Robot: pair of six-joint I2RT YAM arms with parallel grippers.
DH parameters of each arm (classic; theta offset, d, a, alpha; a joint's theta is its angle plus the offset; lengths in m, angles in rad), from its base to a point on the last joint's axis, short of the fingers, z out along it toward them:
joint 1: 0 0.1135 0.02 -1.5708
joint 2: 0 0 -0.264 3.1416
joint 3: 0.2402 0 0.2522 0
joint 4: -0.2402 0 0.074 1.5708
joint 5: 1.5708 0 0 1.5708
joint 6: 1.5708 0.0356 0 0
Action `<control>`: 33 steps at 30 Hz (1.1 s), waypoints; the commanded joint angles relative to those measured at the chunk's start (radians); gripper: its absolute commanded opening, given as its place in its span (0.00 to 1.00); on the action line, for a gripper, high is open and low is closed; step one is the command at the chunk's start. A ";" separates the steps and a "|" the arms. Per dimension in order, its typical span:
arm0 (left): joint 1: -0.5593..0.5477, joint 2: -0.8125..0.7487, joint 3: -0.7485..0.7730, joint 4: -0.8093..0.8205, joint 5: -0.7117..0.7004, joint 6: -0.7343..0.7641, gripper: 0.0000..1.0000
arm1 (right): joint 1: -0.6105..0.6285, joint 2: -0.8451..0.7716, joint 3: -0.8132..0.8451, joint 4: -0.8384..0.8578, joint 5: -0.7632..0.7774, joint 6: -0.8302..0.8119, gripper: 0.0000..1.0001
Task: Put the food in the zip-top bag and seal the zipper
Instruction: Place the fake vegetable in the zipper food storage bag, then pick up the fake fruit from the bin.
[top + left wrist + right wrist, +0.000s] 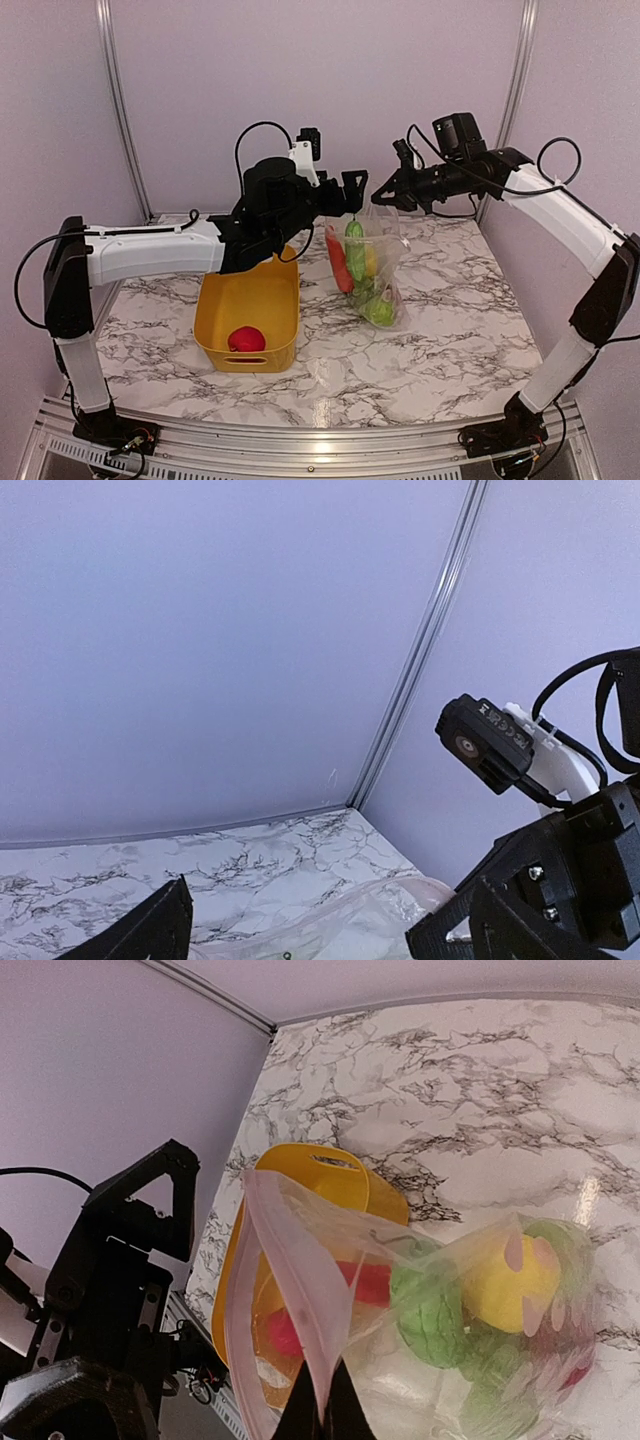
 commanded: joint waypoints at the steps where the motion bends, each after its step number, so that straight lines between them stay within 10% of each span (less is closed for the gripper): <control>1: -0.003 -0.048 0.083 -0.062 -0.069 0.047 0.99 | 0.005 0.010 0.052 0.018 -0.006 0.011 0.00; 21: 0.027 -0.427 -0.178 -0.612 0.003 -0.024 0.99 | -0.153 0.061 0.314 -0.247 0.214 -0.252 0.00; 33: 0.040 -0.475 -0.214 -0.806 -0.102 -0.084 0.99 | -0.051 0.021 -0.006 -0.043 0.151 -0.186 0.00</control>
